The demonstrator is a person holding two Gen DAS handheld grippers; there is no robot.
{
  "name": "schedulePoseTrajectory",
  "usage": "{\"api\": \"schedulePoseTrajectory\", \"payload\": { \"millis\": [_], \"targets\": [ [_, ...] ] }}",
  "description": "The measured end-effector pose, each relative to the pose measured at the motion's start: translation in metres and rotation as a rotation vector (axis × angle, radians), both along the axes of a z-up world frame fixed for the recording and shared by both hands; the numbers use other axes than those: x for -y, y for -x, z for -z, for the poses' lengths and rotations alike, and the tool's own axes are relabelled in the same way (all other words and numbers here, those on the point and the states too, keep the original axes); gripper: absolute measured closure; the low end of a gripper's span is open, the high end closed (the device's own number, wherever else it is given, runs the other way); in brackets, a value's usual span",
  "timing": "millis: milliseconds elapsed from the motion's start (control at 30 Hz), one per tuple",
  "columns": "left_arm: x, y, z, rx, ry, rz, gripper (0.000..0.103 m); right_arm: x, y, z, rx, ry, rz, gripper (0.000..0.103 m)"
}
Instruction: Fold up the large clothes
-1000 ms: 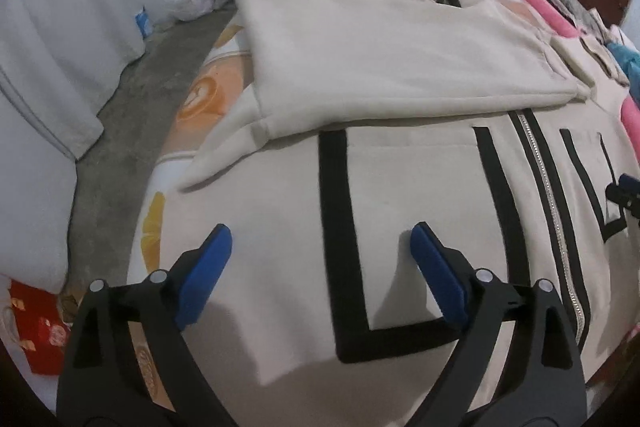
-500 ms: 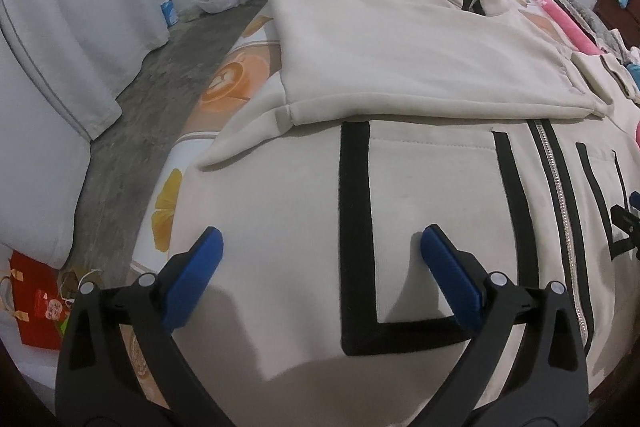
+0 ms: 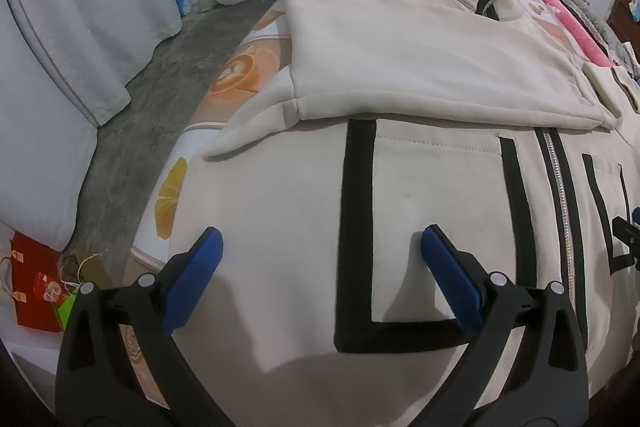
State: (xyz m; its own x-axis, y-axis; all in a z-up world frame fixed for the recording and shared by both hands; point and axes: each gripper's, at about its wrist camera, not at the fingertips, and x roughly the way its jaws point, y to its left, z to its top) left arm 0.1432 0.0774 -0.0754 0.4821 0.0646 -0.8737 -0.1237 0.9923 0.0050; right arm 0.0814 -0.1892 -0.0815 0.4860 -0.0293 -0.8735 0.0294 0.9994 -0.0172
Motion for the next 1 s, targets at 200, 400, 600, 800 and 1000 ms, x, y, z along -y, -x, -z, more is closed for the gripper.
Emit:
{"api": "schedulePoseTrajectory", "payload": {
  "millis": [200, 400, 600, 800, 1000],
  "targets": [
    [-0.0006, -0.0037, -0.0006, -0.009, 0.002, -0.025, 0.006, -0.0004, -0.0011, -0.0007, -0.005, 0.003, 0.011, 0.006],
    [-0.0003, -0.0055, -0.0006, -0.023, 0.003, -0.055, 0.006, 0.0001, -0.0034, -0.0011, -0.021, 0.001, 0.026, 0.006],
    [-0.0009, -0.0054, -0.0006, -0.023, 0.006, -0.070, 0.006, -0.0002, -0.0030, -0.0007, -0.020, 0.001, 0.030, 0.006],
    [-0.0014, -0.0056, -0.0008, -0.028, 0.006, -0.081, 0.006, 0.0004, -0.0030, -0.0007, -0.020, 0.000, 0.029, 0.006],
    [-0.0026, -0.0055, -0.0005, -0.025, 0.007, -0.082, 0.006, -0.0004, -0.0035, -0.0010, -0.018, 0.000, 0.029, 0.006]
  ]
}}
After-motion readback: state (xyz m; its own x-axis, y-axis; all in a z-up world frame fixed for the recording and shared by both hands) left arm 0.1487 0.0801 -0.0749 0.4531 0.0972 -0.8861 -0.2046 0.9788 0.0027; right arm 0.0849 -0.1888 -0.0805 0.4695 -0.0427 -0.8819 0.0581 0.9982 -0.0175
